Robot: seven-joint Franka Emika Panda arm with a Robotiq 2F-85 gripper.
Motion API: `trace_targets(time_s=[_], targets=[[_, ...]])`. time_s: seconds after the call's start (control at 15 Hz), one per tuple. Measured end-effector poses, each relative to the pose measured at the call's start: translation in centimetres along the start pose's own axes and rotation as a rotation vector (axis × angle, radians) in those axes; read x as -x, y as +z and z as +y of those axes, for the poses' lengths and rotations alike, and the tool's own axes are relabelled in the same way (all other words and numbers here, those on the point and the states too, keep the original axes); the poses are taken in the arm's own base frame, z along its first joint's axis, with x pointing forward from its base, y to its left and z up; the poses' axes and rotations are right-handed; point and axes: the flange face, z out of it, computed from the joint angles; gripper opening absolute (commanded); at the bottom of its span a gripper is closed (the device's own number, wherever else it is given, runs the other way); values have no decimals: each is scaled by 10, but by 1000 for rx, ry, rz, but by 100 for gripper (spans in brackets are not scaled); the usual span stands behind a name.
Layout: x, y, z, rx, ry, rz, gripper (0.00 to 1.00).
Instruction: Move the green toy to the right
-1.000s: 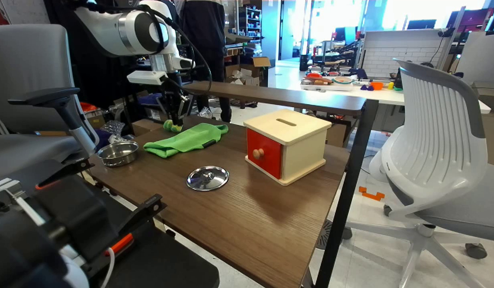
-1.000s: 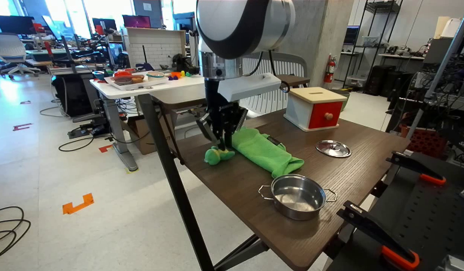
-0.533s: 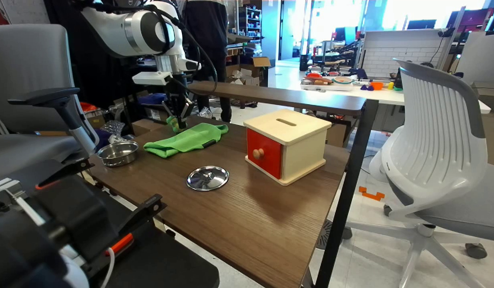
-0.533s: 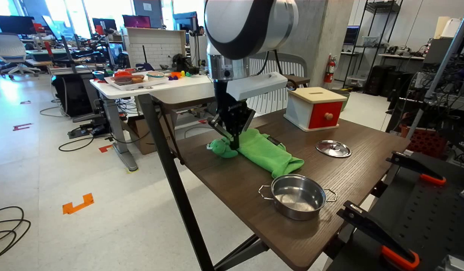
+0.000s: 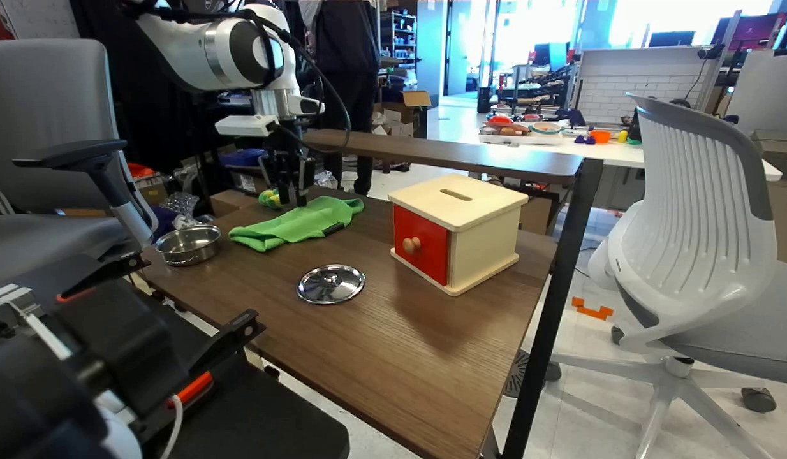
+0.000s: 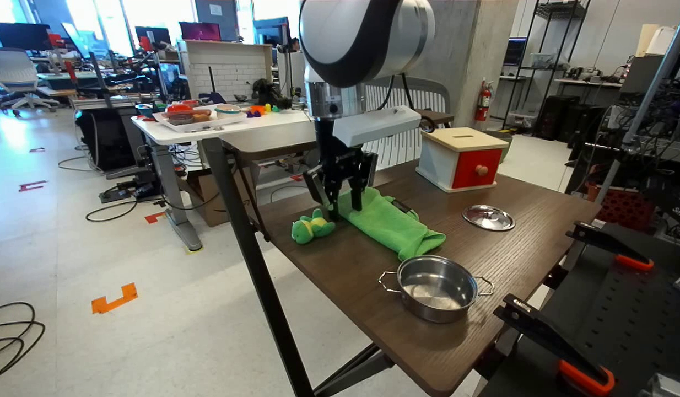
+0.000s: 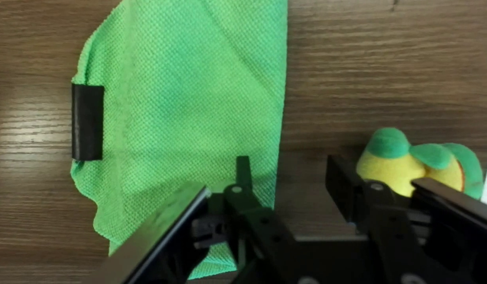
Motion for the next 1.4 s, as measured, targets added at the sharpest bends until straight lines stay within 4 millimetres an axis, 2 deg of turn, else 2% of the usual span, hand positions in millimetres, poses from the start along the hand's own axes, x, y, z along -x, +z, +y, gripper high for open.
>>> trace_targets(time_s=[0.13,0.2,0.6,1.27,1.33,1.4], targets=[[1,-3,-8,-10,-21,6,99],[2,-6,-12,-17,-36,12,100],[14,-21,-29,-46,-104,38,100],[7,-10,-32,-50,-114,35,100],[5,-9,-32,-51,-114,37,78],[4,-9,-32,-51,-113,39,72]])
